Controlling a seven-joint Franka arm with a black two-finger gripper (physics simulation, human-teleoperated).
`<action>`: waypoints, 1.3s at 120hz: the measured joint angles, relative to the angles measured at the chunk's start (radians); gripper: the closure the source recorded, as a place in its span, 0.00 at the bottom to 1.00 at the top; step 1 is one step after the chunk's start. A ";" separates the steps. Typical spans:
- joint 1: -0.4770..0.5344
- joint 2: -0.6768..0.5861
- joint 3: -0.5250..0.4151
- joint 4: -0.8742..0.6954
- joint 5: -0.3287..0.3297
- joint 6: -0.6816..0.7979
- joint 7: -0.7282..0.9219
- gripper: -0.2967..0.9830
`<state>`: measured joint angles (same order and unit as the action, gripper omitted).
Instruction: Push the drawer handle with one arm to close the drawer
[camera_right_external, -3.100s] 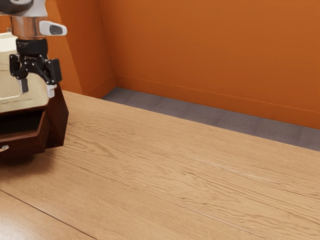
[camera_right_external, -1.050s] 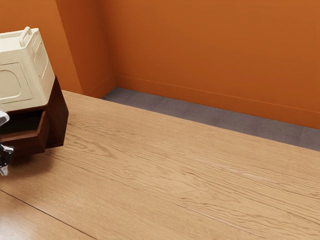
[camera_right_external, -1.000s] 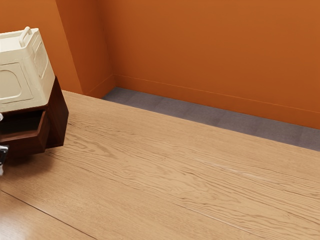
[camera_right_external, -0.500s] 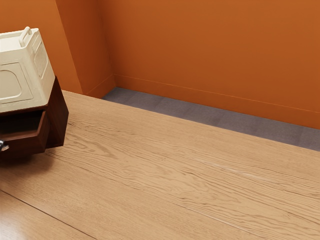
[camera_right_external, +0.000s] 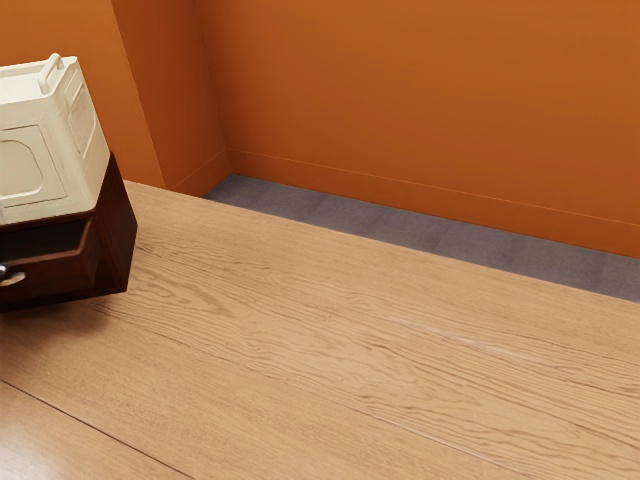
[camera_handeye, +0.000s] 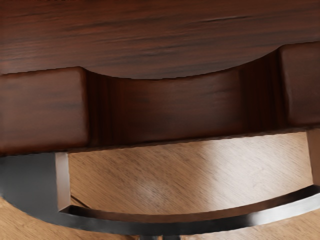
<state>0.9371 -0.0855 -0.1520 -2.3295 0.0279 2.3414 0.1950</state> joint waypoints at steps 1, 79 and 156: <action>0.000 0.004 0.000 0.004 0.001 0.001 0.001 0.85; -0.031 0.237 -0.002 0.264 0.019 0.025 0.047 0.85; -0.113 0.028 -0.002 0.054 -0.044 -0.002 0.103 0.85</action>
<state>0.8237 -0.0575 -0.1541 -2.2759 -0.0164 2.3392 0.2977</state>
